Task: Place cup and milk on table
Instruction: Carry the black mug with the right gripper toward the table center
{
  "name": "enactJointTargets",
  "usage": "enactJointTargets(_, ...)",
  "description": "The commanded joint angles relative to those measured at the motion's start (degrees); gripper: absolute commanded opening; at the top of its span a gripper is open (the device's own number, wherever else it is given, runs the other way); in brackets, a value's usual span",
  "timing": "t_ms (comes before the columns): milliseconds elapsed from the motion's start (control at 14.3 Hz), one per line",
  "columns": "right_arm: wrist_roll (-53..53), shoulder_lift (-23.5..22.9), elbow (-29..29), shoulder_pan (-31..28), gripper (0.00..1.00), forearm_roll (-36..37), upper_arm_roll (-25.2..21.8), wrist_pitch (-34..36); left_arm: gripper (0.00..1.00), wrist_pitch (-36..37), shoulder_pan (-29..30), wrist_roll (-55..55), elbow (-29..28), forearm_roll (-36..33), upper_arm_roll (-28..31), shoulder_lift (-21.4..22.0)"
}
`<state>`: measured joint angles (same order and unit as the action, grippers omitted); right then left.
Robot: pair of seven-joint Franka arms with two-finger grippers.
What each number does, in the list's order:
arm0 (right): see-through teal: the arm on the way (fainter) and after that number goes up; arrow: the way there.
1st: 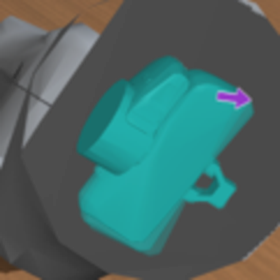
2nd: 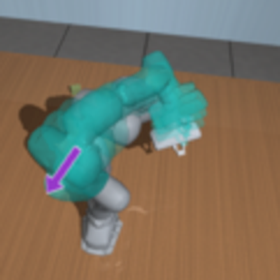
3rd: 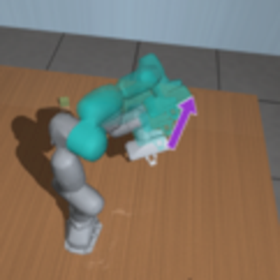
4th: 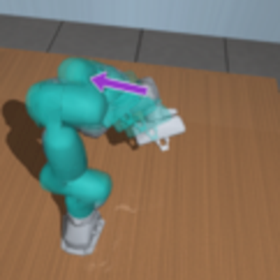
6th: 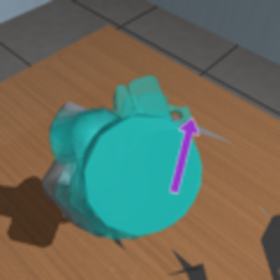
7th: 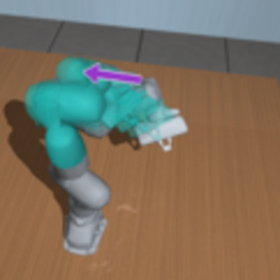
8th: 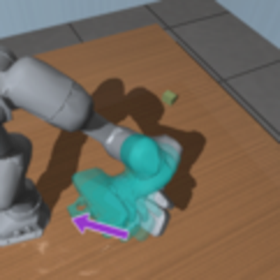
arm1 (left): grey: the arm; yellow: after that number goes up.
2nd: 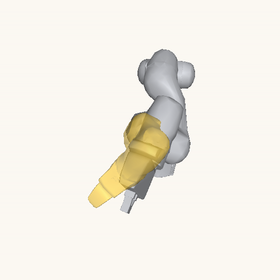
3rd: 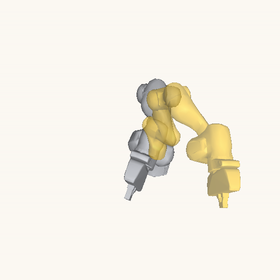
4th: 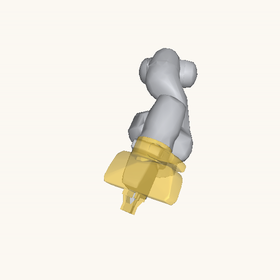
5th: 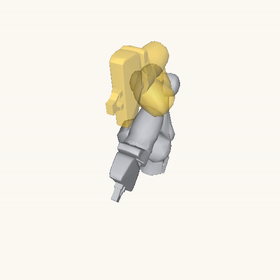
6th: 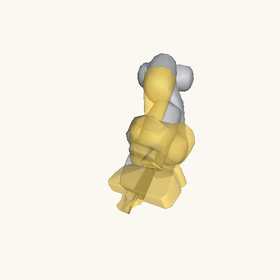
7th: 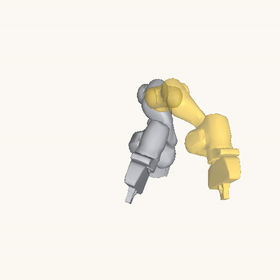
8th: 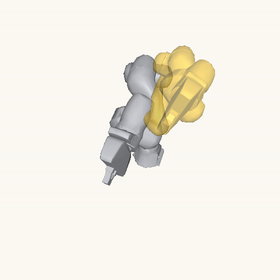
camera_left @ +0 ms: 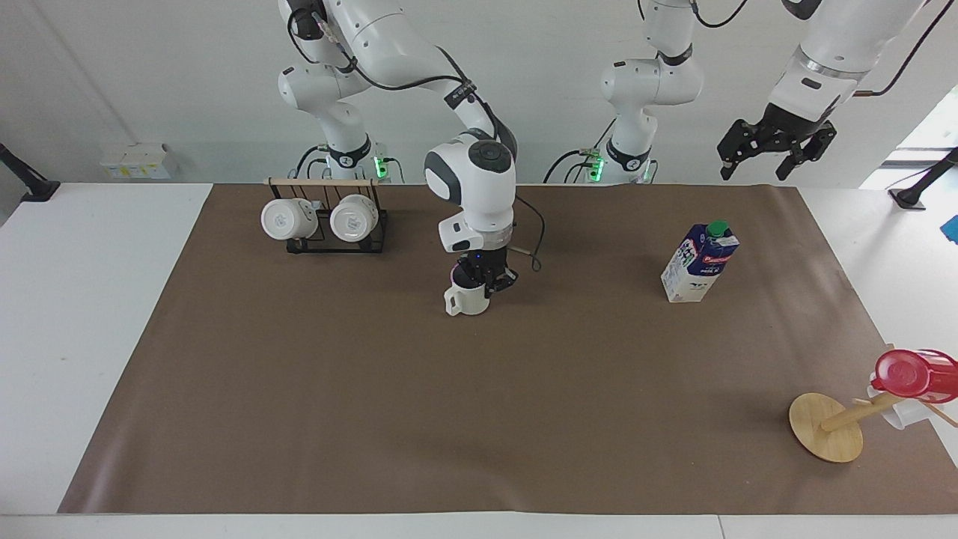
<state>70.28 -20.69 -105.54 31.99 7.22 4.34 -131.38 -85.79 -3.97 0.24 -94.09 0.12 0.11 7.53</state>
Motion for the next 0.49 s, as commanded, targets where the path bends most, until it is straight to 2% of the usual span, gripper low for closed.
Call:
enactJointTargets(0, -1.4, 0.5, -1.2, 0.0, 0.06, 1.2, -0.1, -0.6, 1.00, 0.3, 0.3, -0.9, -0.1, -0.4, -0.4, 0.5)
enactJointTargets(70, -1.3, 0.4, -1.2, -0.1, 0.48, 1.2, -0.1, -0.5, 1.00, 0.3, -0.1, -0.9, -0.6, -0.4, -0.4, 0.6)
enactJointTargets(140, -1.2, 0.5, -0.8, 0.0, 0.99, 1.2, -0.1, 0.1, 1.00, -0.1, -0.3, -0.7, -1.7, -0.4, -0.5, 1.0)
enactJointTargets(419, -3.5, 2.4, 2.1, -0.3, 1.00, 1.8, -0.1, 4.5, 1.00, -10.0, -0.2, -0.8, -14.0, -0.4, -0.6, 5.3)
